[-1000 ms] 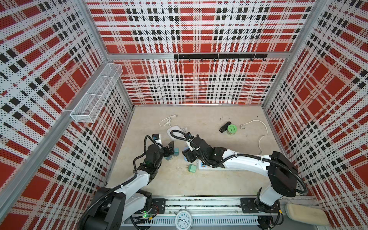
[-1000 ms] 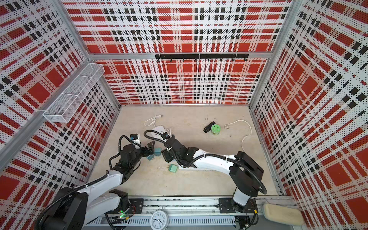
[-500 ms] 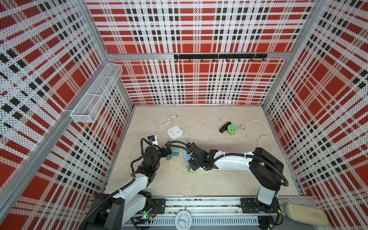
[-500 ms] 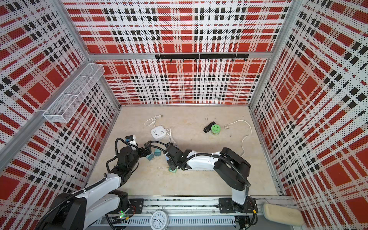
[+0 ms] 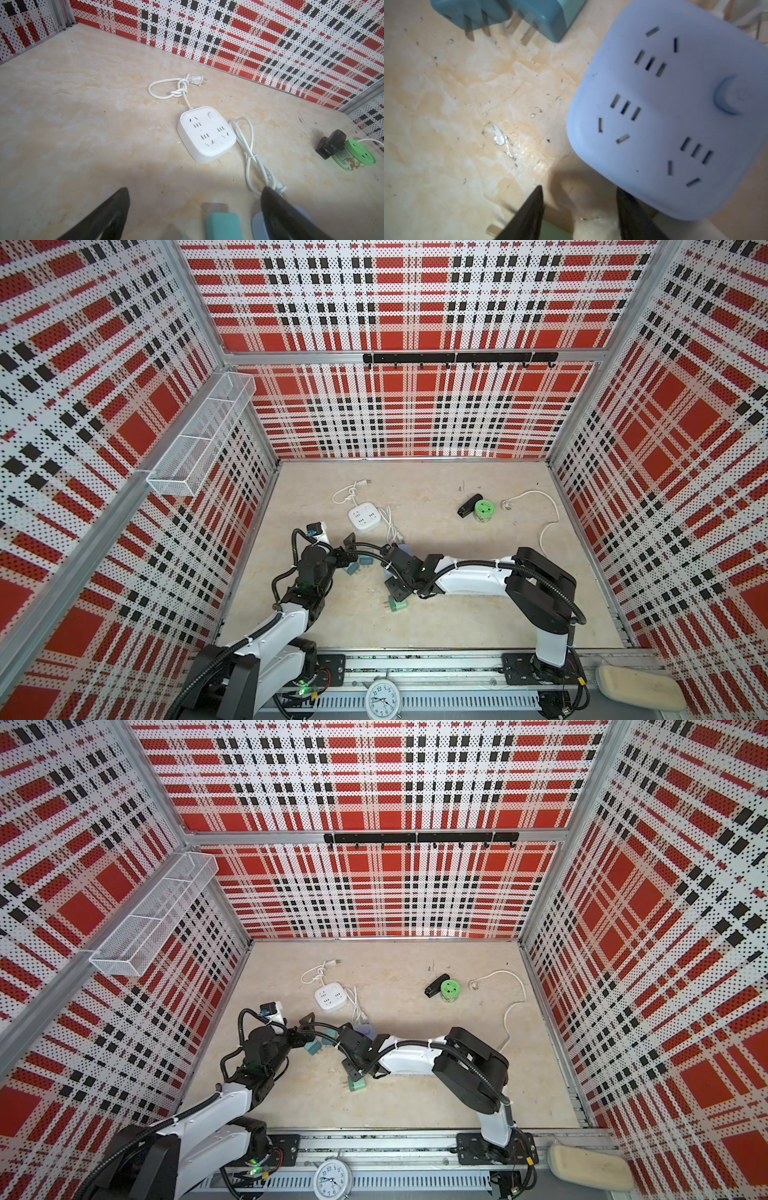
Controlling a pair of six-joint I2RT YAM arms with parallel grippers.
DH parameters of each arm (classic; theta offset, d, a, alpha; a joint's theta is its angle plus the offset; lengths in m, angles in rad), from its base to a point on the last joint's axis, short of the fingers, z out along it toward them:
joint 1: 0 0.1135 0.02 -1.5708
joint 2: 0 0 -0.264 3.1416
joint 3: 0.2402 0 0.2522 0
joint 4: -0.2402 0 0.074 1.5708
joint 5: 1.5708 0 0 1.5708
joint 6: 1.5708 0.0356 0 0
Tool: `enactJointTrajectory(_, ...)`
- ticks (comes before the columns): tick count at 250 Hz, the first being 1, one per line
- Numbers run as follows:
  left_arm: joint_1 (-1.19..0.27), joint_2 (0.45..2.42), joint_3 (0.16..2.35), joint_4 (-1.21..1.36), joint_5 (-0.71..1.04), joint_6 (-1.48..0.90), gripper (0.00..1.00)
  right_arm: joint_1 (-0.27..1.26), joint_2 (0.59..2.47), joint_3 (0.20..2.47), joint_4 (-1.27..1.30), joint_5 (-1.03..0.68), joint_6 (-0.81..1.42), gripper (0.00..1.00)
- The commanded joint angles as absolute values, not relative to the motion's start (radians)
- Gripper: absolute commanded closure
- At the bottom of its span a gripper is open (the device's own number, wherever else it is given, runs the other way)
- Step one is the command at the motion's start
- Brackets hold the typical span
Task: Insert the plug
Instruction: 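Lower the right gripper and close it on the light-green adapter, then lift the light-green adapter off the table with the right gripper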
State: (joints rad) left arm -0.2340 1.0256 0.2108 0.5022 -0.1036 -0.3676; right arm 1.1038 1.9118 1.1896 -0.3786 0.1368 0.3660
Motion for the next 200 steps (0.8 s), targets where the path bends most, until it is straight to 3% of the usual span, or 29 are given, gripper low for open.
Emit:
enactJointTrajectory(1,-0.222,1.019,0.198,0.531,-0.094,-0.39,0.01,1.125,1.921,1.209,-0.418,0.177,0.359,0.31)
enactJointTrajectory(200,-0.219,1.014,0.194,0.537,-0.085,-0.39,0.01,1.209,1.814,1.051,-0.468,0.257,0.498,0.19)
